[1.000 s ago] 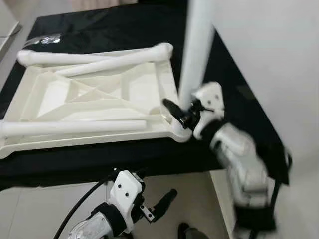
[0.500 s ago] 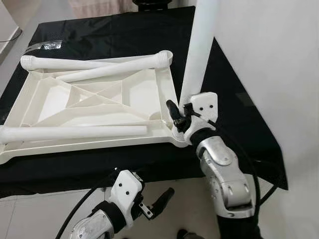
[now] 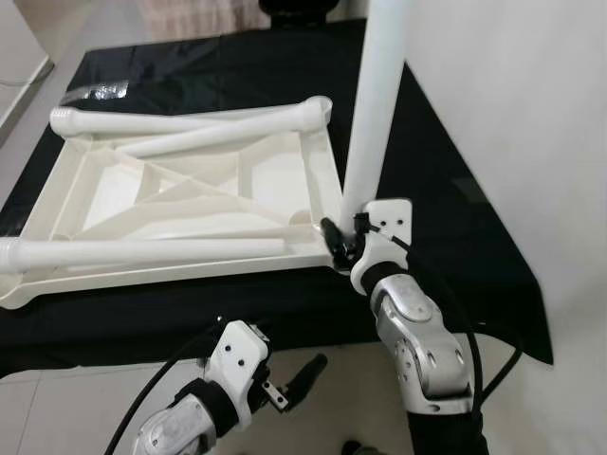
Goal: Building children table
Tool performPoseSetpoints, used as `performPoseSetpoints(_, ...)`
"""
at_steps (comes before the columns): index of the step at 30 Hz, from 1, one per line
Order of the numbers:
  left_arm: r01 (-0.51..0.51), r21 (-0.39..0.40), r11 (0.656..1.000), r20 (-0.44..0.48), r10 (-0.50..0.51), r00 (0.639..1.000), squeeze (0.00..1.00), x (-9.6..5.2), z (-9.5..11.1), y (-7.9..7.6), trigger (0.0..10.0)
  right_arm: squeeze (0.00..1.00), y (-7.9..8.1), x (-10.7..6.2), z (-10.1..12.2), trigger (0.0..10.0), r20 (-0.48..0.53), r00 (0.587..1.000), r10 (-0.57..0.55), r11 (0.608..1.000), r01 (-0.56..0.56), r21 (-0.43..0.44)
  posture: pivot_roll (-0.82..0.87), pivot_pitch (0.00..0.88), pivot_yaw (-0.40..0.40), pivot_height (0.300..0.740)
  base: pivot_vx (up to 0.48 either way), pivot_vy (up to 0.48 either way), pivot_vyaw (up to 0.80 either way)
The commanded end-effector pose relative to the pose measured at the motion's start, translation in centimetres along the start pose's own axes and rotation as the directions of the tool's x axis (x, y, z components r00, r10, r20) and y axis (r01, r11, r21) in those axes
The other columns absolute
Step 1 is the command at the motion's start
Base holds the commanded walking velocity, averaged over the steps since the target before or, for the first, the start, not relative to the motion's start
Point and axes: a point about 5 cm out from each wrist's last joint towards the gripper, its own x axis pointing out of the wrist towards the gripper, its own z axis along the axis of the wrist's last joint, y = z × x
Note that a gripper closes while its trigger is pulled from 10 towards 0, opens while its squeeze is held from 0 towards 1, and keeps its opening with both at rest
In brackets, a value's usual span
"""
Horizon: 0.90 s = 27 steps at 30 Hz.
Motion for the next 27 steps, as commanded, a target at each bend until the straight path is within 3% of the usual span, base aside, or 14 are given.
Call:
performPoseSetpoints(1, -0.003, -0.013, 1.000, -0.018, 0.003, 1.000, 0.00, -0.1, -0.6, -0.1, 10.0, 0.00, 1.6, 0.3, -0.3, 10.0, -0.011, 0.993, 0.117, 0.990, -0.116, 0.078, 0.02, 0.247, 0.031, 0.740, 0.000, 0.000, 0.00)
performPoseSetpoints(3, -0.007, -0.014, 1.000, -0.014, 0.006, 1.000, 0.00, 0.0, -0.6, -0.1, 10.0, 0.00, 1.8, 0.6, 2.1, 10.0, 0.095, 0.961, 0.261, 0.965, -0.263, 0.010, 0.02, 0.244, 0.028, 0.740, 0.000, 0.000, 0.00)
performPoseSetpoints(4, -0.007, -0.014, 1.000, -0.014, 0.006, 1.000, 0.00, 0.0, -0.6, -0.1, 10.0, 0.00, 1.8, 0.6, 2.1, 10.0, 0.095, 0.961, 0.261, 0.965, -0.263, 0.010, 0.02, 0.244, 0.028, 0.740, 0.000, 0.000, 0.00)
performPoseSetpoints(6, -0.007, -0.017, 1.000, -0.011, 0.007, 1.000, 0.00, 0.1, -0.7, -0.1, 10.0, 0.00, 1.2, 1.1, 3.9, 10.0, 0.131, 0.919, 0.372, 0.926, -0.358, -0.119, 0.02, 0.241, 0.024, 0.740, 0.000, 0.000, 0.00)
performPoseSetpoints(8, -0.008, -0.017, 1.000, -0.008, 0.008, 1.000, 0.00, 0.2, -0.8, -0.1, 10.0, 0.00, 0.4, 1.5, 5.2, 10.0, 0.124, 0.869, 0.480, 0.865, -0.445, -0.232, 0.02, 0.239, 0.022, 0.740, 0.000, 0.000, 0.00)
performPoseSetpoints(12, -0.011, -0.017, 1.000, -0.006, 0.011, 1.000, 0.00, 0.2, -0.8, -0.1, 10.0, 0.00, -0.4, 2.0, 6.4, 10.0, 0.104, 0.833, 0.544, 0.814, -0.493, -0.307, 0.02, 0.234, 0.013, 0.740, 0.000, 0.000, 0.00)
performPoseSetpoints(13, -0.014, -0.017, 1.000, -0.004, 0.014, 1.000, 0.00, 0.3, -0.9, -0.1, 10.0, 0.00, -0.9, 2.4, 7.3, 10.0, 0.069, 0.786, 0.615, 0.750, -0.555, -0.361, 0.03, 0.233, 0.008, 0.740, 0.000, 0.000, 0.00)
performPoseSetpoints(15, -0.014, -0.017, 1.000, -0.004, 0.014, 1.000, 0.00, 0.3, -0.9, -0.1, 10.0, 0.00, -0.9, 2.4, 7.3, 10.0, 0.069, 0.786, 0.615, 0.750, -0.555, -0.361, 0.03, 0.233, 0.008, 0.740, 0.000, 0.000, 0.00)
performPoseSetpoints(17, -0.019, -0.016, 1.000, -0.001, 0.019, 1.000, 0.00, 0.4, -0.9, -0.1, 10.0, 0.00, -1.0, 2.9, 8.0, 10.0, -0.008, 0.714, 0.700, 0.652, -0.644, -0.400, 0.03, 0.231, 0.003, 0.740, 0.000, 0.000, 0.00)
performPoseSetpoints(18, -0.021, -0.015, 1.000, 0.000, 0.021, 1.000, 0.00, 0.4, -0.9, -0.1, 10.0, 0.00, -1.1, 3.1, 7.9, 8.7, -0.038, 0.698, 0.715, 0.627, -0.665, -0.406, 0.03, 0.230, -0.001, 0.740, 0.000, 0.000, 0.00)
performPoseSetpoints(22, -0.022, -0.015, 1.000, 0.001, 0.022, 1.000, 0.00, 0.5, -0.9, -0.1, 10.0, 0.00, -1.2, 3.3, 7.8, 8.7, -0.070, 0.679, 0.731, 0.598, -0.686, -0.414, 0.03, 0.230, -0.002, 0.740, 0.000, 0.000, 0.00)
performPoseSetpoints(23, -0.023, -0.014, 1.000, 0.002, 0.023, 1.000, 0.00, 0.5, -0.9, -0.1, 10.0, 0.00, -1.4, 3.5, 7.8, 1.1, -0.085, 0.671, 0.736, 0.585, -0.695, -0.419, 0.03, 0.230, -0.004, 0.740, 0.000, 0.000, 0.00)
performPoseSetpoints(24, -0.024, -0.015, 1.000, 0.004, 0.024, 1.000, 0.00, 0.5, -0.9, -0.1, 10.0, 0.00, -1.8, 3.9, 7.8, 0.0, -0.103, 0.673, 0.732, 0.581, -0.697, -0.421, 0.03, 0.233, -0.007, 0.740, 0.000, 0.000, 0.00)
performPoseSetpoints(27, -0.028, -0.017, 0.999, 0.008, 0.028, 1.000, 0.00, 0.6, -0.9, -0.2, 10.0, 0.00, -2.3, 4.4, 7.8, 0.0, -0.128, 0.675, 0.727, 0.580, -0.702, -0.413, 0.03, 0.234, -0.009, 0.740, 0.000, 0.000, 0.00)
